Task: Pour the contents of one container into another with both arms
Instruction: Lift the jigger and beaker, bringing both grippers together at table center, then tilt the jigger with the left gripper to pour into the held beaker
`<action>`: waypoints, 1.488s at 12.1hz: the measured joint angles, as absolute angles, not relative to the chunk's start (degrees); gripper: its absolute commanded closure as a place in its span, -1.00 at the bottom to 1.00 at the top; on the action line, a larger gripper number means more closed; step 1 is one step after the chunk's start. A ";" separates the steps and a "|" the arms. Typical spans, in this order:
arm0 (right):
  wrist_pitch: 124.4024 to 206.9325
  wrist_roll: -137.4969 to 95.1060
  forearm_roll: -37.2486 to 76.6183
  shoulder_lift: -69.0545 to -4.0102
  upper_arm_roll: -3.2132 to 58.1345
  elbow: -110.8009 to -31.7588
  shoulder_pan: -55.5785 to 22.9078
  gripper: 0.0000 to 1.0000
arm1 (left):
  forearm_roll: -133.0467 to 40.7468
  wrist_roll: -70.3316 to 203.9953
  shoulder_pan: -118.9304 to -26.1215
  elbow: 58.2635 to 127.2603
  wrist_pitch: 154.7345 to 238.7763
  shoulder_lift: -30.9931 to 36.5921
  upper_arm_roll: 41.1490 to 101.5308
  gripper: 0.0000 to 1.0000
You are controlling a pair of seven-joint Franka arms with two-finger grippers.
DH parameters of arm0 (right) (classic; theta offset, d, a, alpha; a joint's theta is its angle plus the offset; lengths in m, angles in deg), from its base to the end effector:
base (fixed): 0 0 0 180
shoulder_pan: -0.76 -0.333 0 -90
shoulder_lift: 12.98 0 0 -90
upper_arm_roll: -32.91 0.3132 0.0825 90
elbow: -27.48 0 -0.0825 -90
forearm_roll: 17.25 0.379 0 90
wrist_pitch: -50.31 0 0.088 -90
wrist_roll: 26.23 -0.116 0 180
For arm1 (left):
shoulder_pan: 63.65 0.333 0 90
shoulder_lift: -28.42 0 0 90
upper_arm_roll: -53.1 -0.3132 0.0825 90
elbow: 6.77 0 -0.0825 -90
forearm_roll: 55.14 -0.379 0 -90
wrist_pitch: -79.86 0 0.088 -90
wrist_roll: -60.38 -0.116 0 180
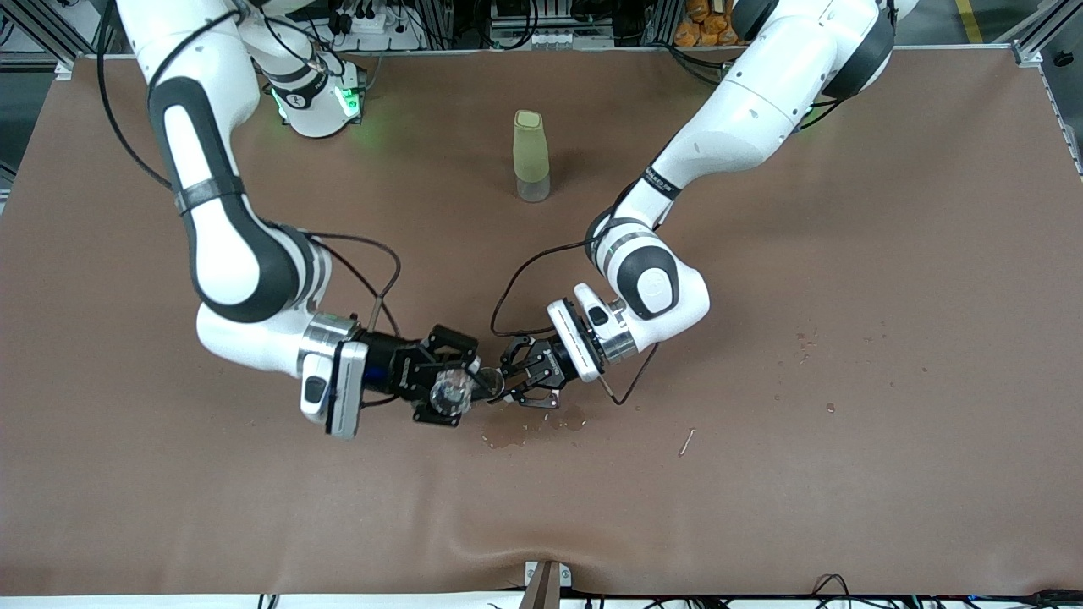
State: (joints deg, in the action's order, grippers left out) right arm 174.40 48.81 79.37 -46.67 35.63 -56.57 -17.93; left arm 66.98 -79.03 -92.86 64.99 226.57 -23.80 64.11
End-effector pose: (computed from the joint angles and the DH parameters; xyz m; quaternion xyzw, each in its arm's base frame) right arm 0.6757 0.3070 0.3866 -0.7240 -0.2302 -0.3237 0.5639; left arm 0.6249 -0.4617 0.2375 0.6419 -0.4005 0.5428 0.3646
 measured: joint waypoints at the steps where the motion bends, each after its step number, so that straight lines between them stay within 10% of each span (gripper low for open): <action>1: 174.39 46.32 79.37 -45.33 35.63 -58.49 -18.30 1.00 | 67.03 -79.05 -92.89 64.99 226.57 -23.88 64.12 1.00; 18: 174.07 17.89 79.37 -40.56 35.65 -65.45 -20.82 1.00 | 68.61 -79.06 -93.58 64.99 226.51 -25.01 64.17 1.00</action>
State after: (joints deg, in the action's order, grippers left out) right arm 174.07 17.89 79.37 -40.56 35.65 -65.45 -20.82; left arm 68.61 -79.06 -93.58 64.99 226.51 -25.01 64.17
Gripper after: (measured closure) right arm 0.859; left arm 0.793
